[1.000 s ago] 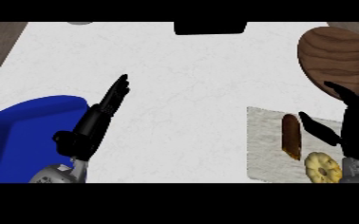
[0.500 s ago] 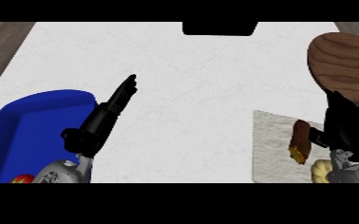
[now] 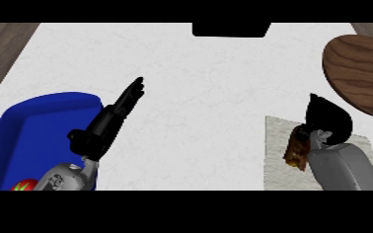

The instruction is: Pick the sweet potato from the placemat and place it in the bowl

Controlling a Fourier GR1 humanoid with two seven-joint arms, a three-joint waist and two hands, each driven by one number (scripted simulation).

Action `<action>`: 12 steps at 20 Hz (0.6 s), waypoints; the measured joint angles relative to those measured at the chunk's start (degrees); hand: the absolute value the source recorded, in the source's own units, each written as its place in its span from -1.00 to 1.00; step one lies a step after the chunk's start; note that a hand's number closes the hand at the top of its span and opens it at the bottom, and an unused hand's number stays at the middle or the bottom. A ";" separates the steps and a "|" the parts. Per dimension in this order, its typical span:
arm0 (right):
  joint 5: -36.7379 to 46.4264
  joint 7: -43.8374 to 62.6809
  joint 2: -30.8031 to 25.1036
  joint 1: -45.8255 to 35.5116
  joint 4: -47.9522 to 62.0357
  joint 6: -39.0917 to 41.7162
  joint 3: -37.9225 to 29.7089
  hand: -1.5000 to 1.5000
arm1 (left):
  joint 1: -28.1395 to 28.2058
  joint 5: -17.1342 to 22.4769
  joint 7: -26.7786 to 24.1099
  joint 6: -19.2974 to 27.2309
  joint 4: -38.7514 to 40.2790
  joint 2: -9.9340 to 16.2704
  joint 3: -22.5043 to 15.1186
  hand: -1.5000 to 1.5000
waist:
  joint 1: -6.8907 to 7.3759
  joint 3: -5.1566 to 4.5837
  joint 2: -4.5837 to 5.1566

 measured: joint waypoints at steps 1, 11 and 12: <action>-0.23 0.73 1.34 -0.82 0.66 0.71 -0.24 -1.00 | 0.16 0.03 -0.25 -0.17 0.15 0.03 0.10 0.00 | 0.02 0.02 -0.03; 2.50 4.67 9.21 -7.65 7.29 6.29 -3.51 -1.00 | -0.13 -0.48 0.58 0.01 0.17 -0.69 0.77 0.00 | -0.65 0.29 -0.22; 3.31 4.66 9.75 -7.72 7.86 6.69 -3.41 -1.00 | -0.32 -0.46 -0.04 -0.32 1.02 -0.76 1.08 0.00 | -0.82 0.28 -0.18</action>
